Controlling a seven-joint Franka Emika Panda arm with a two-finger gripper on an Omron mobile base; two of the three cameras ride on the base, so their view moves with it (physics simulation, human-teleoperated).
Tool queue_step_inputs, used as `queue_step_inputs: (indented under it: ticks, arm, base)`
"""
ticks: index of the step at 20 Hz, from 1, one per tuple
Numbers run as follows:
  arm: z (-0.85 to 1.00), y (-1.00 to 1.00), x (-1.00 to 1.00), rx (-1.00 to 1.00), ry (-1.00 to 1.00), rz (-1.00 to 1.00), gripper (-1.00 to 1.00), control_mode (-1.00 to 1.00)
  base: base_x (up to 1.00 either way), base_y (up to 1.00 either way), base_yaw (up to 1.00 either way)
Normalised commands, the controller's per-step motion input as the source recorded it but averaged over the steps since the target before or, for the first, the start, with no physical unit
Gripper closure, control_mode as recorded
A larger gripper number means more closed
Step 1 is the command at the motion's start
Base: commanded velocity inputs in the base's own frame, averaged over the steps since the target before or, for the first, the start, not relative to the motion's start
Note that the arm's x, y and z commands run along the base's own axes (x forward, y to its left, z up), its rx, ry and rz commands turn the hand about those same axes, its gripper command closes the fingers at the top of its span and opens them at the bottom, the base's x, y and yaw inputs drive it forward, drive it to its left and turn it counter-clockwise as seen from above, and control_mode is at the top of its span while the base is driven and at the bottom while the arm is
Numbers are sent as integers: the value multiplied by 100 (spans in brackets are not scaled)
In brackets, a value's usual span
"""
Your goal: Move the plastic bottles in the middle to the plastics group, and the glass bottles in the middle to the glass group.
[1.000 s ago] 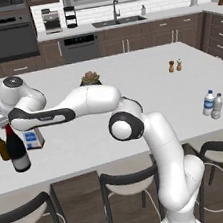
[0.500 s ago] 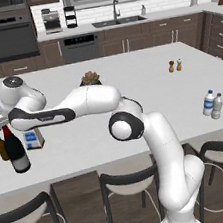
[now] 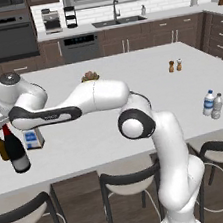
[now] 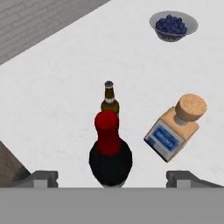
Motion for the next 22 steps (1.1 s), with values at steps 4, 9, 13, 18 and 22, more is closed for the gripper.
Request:
queue_step_inputs:
  ticks: [4,9,13,18,22]
  arm:
    - [33,-94,-29,0,-4,0,-100,-100]
    - [15,-100,-15,0,0,-1,-100,-100]
    - [0,-100,0,0,0,-7,-100,-100]
    - [0,-100,-20,3,0,-10,-100,-100]
    - [3,-100,-29,3,0,-11,-100,-100]
  base:
    - [0,0,0]
    - [0,0,0]
    - [0,0,0]
    - [0,0,0]
    - [0,0,0]
